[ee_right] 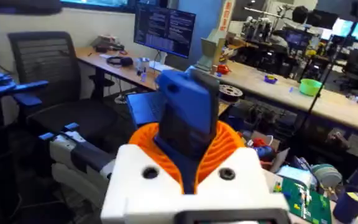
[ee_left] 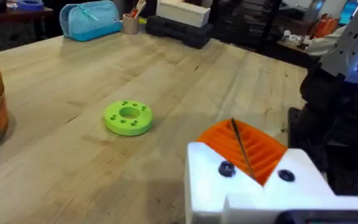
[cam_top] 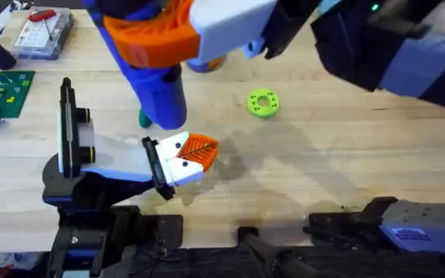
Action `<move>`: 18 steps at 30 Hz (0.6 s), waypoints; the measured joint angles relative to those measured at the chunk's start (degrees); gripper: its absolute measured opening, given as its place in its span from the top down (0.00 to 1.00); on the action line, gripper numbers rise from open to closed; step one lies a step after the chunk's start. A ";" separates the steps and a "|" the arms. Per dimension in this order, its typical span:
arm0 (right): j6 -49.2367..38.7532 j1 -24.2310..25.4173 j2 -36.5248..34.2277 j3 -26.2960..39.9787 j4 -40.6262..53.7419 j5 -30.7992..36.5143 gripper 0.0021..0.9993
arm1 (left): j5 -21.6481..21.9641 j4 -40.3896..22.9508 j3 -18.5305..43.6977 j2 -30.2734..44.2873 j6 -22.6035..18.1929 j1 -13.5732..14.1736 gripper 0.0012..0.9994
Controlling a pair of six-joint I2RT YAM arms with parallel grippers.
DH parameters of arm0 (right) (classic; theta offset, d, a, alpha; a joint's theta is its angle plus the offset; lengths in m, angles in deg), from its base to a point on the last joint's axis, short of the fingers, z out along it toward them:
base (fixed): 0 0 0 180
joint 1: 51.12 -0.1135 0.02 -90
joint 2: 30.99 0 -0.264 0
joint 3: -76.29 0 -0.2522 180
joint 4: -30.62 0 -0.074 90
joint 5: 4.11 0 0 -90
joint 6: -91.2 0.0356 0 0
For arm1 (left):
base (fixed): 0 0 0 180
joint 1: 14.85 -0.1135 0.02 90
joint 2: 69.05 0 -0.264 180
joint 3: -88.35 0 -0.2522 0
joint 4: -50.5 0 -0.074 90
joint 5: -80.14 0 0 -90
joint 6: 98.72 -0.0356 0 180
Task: Pick up the gripper from the table and insert it into the empty holder that is missing its gripper. Then pick up a screw, insert it into the mounting hole, and use the screwdriver to tighten it. Finally, clean up the table by picking up the vegetable and placing it into the bucket.
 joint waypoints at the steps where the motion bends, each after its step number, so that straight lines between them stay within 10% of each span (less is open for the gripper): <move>1: 0.14 0.00 0.00 -0.72 -0.70 0.21 0.95 | 0.00 0.00 0.00 0.00 0.00 0.00 0.99; 18: 2.08 0.00 -0.11 -8.97 -8.07 5.01 0.95 | 0.00 0.00 0.00 -0.02 0.00 0.00 0.99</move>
